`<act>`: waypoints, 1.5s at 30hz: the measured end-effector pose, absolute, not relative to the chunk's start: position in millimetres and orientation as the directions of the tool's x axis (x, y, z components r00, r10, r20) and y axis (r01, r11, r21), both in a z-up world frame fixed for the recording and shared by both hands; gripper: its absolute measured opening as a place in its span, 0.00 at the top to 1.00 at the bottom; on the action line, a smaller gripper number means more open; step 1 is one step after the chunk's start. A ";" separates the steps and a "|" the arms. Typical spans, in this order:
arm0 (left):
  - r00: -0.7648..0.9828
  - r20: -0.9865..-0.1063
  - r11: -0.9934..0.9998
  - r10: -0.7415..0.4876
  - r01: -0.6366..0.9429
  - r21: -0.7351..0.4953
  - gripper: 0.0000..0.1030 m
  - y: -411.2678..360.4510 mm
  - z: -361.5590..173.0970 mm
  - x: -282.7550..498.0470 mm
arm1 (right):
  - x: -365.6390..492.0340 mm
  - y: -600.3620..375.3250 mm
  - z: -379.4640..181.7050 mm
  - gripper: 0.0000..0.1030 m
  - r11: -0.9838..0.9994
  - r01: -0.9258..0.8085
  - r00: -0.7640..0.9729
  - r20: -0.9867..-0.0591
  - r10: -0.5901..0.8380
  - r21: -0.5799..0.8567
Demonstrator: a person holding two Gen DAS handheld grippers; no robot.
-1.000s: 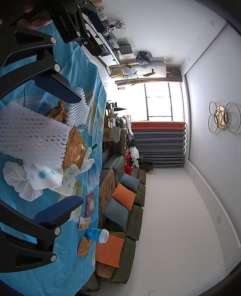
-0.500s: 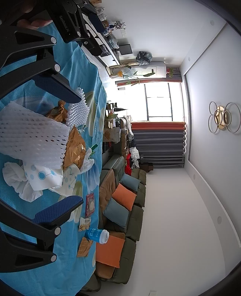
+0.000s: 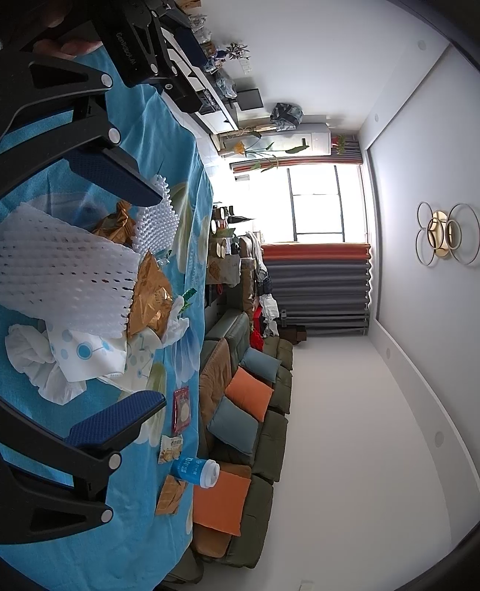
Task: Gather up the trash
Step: 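Grasp the white foam net with the left gripper while the right gripper grasps the paper cup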
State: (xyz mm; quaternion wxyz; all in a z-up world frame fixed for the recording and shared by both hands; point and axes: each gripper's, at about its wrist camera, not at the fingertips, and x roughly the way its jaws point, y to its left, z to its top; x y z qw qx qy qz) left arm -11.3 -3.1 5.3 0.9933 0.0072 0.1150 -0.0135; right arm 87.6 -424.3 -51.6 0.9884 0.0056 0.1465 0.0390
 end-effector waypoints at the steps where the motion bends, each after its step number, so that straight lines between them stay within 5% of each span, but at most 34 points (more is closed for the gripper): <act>1: 0.973 -0.230 0.999 -0.027 0.031 0.012 0.05 -4.2 5.0 -10.7 | 87.0 -423.5 -52.0 0.06 0.997 -0.076 0.953 -0.291 0.080 0.024; 11: 0.959 -0.263 0.993 -0.108 0.115 0.010 0.05 -13.3 -3.0 -8.2 | 88.6 -428.5 -53.5 0.06 0.997 -0.071 0.949 -0.306 0.079 0.037; 22: 0.764 -0.444 0.876 -0.468 0.468 -0.119 0.05 -46.0 -32.3 11.7 | 99.8 -471.3 -64.4 0.07 0.989 -0.043 0.913 -0.398 0.095 0.139; 25: 0.707 -0.469 0.835 -0.530 0.532 -0.141 0.07 -59.2 -42.2 9.9 | 102.7 -484.3 -70.4 0.16 0.983 -0.038 0.896 -0.430 0.112 0.177; 28: 0.646 -0.504 0.797 -0.574 0.583 -0.160 0.18 -75.7 -54.0 16.1 | 108.2 -497.6 -80.2 0.30 0.972 -0.048 0.868 -0.471 0.155 0.231; 36: 0.512 -0.578 0.735 -0.635 0.630 -0.250 0.76 -92.7 -76.8 26.7 | 115.2 -501.1 -89.8 0.73 0.942 -0.128 0.822 -0.498 0.276 0.311; 39: 0.500 -0.572 0.722 -0.651 0.640 -0.263 0.87 -90.8 -77.4 23.9 | 115.7 -498.7 -89.8 0.79 0.941 -0.146 0.815 -0.502 0.289 0.305; 45: 0.513 -0.527 0.704 -0.677 0.659 -0.264 0.88 -75.4 -59.3 11.8 | 110.2 -505.8 -75.2 0.89 0.935 -0.164 0.829 -0.470 0.303 0.314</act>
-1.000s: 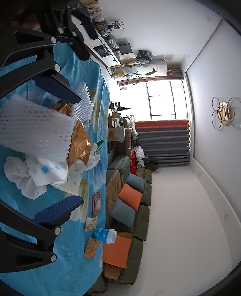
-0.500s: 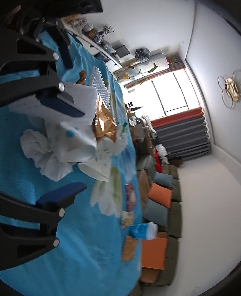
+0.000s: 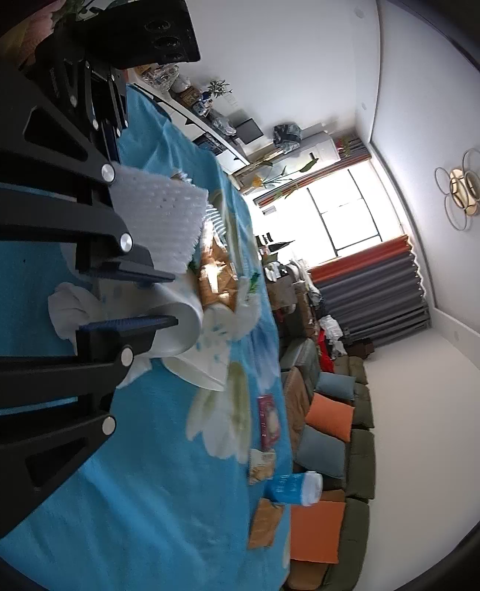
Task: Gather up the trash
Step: 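Grasp the white foam net with the left gripper while the right gripper grasps the paper cup, then carry the foam net and paper cup over the teal bin with both tools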
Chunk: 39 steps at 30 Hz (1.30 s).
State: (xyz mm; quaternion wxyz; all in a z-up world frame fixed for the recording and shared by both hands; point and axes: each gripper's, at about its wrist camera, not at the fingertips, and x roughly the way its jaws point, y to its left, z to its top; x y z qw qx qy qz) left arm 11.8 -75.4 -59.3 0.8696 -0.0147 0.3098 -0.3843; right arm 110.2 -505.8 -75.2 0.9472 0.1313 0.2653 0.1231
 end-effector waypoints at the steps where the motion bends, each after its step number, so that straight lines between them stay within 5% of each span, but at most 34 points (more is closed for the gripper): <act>1: 0.518 -0.520 0.703 -0.680 0.662 -0.261 0.88 -72.8 -57.0 10.2 | 109.0 -506.8 -71.4 0.91 0.936 -0.167 0.833 -0.463 0.302 0.309; 21: 0.760 -0.392 0.855 -0.519 0.455 -0.249 0.88 67.2 0.9 -21.8 | 105.4 -459.2 1.5 0.99 0.956 -0.266 0.892 -0.344 0.293 0.124; 22: 0.767 -0.393 0.861 -0.508 0.441 -0.252 0.88 72.6 0.4 -20.1 | 106.9 -462.3 -0.5 0.97 0.964 -0.236 0.899 -0.351 0.264 0.120; 24: 0.778 -0.398 0.873 -0.486 0.419 -0.249 0.88 82.7 -1.2 -22.3 | 112.7 -483.4 -12.2 0.60 0.980 -0.134 0.903 -0.390 0.182 0.145; 25: 0.779 -0.401 0.876 -0.482 0.413 -0.249 0.88 86.6 -2.3 -23.7 | 113.0 -492.8 -18.9 0.56 0.985 -0.085 0.899 -0.414 0.141 0.150; 31: 0.764 -0.421 0.872 -0.489 0.413 -0.264 0.88 90.6 -9.8 -8.6 | 111.7 -556.7 -62.5 0.53 0.972 0.133 0.827 -0.562 -0.002 0.193; 35: 0.752 -0.425 0.863 -0.505 0.426 -0.272 0.88 82.8 -14.0 -2.7 | 107.5 -573.8 -83.5 0.36 0.951 0.163 0.794 -0.607 0.031 0.261; 39: 0.744 -0.431 0.860 -0.511 0.440 -0.259 0.88 70.9 -17.8 -3.3 | 109.1 -581.2 -102.0 0.36 0.930 0.167 0.771 -0.632 0.085 0.329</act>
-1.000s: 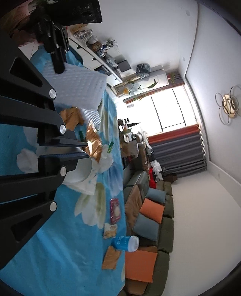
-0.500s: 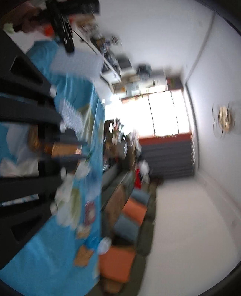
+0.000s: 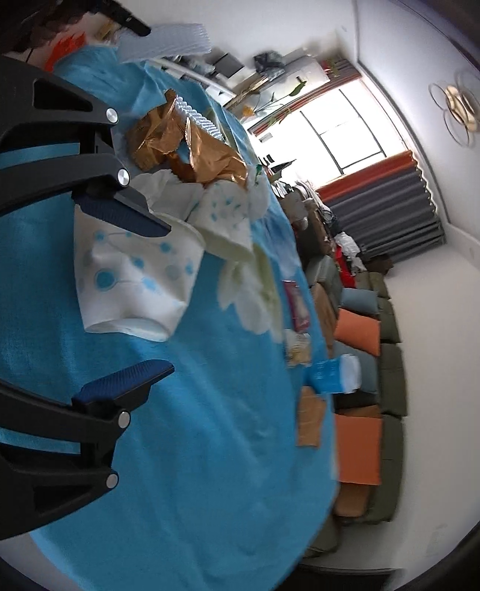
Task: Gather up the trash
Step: 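Carry the foam net and paper cup over the teal bin with both tools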
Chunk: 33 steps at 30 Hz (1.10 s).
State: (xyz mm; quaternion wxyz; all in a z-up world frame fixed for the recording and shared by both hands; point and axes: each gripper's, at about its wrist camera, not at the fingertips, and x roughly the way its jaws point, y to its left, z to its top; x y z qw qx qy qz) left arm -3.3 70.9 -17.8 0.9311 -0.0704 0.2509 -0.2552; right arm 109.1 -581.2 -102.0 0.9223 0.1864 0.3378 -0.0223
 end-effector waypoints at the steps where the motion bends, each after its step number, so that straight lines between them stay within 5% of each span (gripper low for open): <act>1: 0.742 -0.434 0.860 -0.510 0.441 -0.257 0.88 69.4 -17.7 -3.5 | 110.1 -582.8 -105.6 0.39 0.922 0.163 0.767 -0.633 0.106 0.352; 3: 0.739 -0.441 0.861 -0.509 0.441 -0.254 0.88 64.8 -20.1 -3.1 | 107.0 -580.7 -112.8 0.59 0.909 0.145 0.761 -0.631 0.149 0.390; 9: 0.732 -0.457 0.863 -0.505 0.436 -0.257 0.88 61.7 -24.9 1.0 | 101.1 -572.7 -99.4 0.75 0.914 0.104 0.790 -0.591 0.162 0.391; 19: 0.771 -0.429 0.882 -0.471 0.401 -0.249 0.88 80.6 -13.3 -4.8 | 98.4 -537.7 -36.1 0.76 0.933 -0.065 0.854 -0.464 0.235 0.354; 33: 0.882 -0.432 0.967 -0.187 0.089 -0.237 0.88 192.7 -5.2 -22.1 | 193.6 -335.0 -10.0 0.76 0.736 -0.577 0.599 -0.429 0.676 0.354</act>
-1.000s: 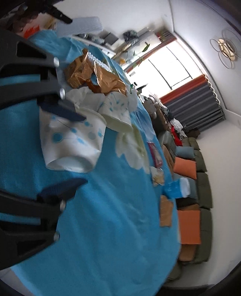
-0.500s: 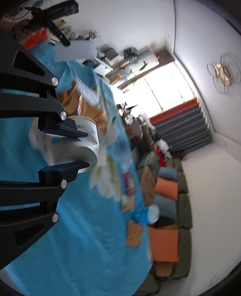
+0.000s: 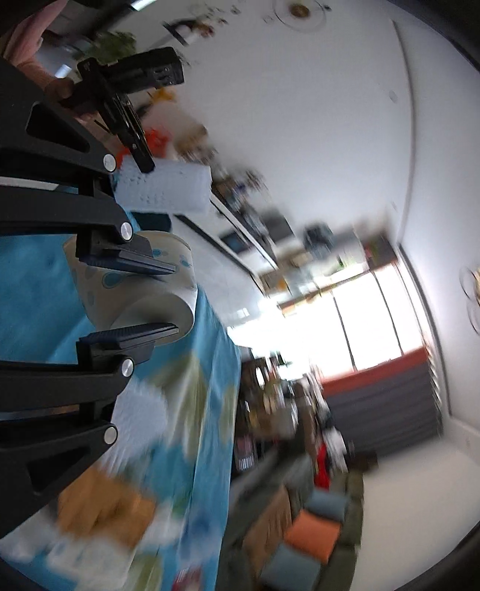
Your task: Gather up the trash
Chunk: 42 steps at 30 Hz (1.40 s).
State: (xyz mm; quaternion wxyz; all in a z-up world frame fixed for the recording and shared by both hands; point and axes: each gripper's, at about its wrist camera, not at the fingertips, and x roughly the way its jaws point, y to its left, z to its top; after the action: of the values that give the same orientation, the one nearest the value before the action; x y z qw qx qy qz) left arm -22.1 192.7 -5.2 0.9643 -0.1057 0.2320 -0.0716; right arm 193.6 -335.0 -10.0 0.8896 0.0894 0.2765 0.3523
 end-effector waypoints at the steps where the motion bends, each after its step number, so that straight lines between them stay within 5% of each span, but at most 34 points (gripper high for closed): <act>1: 0.883 -0.438 0.969 -0.168 0.065 -0.240 0.88 201.5 -6.8 -22.7 | 200.8 -317.2 -10.7 0.76 0.718 -0.601 0.573 -0.438 0.693 0.351; 11: 0.839 -0.545 0.959 0.008 -0.161 -0.234 0.88 280.1 -37.2 -23.4 | 241.7 -188.1 -31.6 0.76 0.602 -0.708 0.376 -0.525 0.763 0.368; 25: 0.739 -0.673 0.935 0.026 -0.256 -0.245 0.88 317.3 -86.9 8.5 | 262.3 -73.0 -82.5 0.75 0.612 -0.697 0.235 -0.687 0.688 0.375; 28: 0.725 -0.688 0.929 0.024 -0.270 -0.252 0.81 314.5 -91.5 21.8 | 266.3 -62.1 -91.4 0.73 0.636 -0.676 0.223 -0.719 0.658 0.372; 31: 0.725 -0.689 0.923 0.019 -0.278 -0.267 0.62 318.1 -97.1 25.2 | 267.8 -60.4 -97.9 0.65 0.653 -0.659 0.219 -0.735 0.642 0.373; 36: 0.724 -0.688 0.913 0.050 -0.312 -0.262 0.59 316.7 -96.8 26.7 | 268.9 -68.8 -98.6 0.62 0.657 -0.647 0.226 -0.726 0.649 0.386; 42: 0.818 -0.574 0.944 0.043 -0.221 -0.243 0.38 285.6 -60.3 8.9 | 251.2 -114.4 -66.6 0.54 0.634 -0.682 0.298 -0.653 0.696 0.364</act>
State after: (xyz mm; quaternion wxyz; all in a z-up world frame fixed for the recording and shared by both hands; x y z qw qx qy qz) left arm 8.9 285.6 -60.3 0.9413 -0.1512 0.2937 0.0702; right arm 251.2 -114.4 -66.6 0.8057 0.0085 0.4096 0.4278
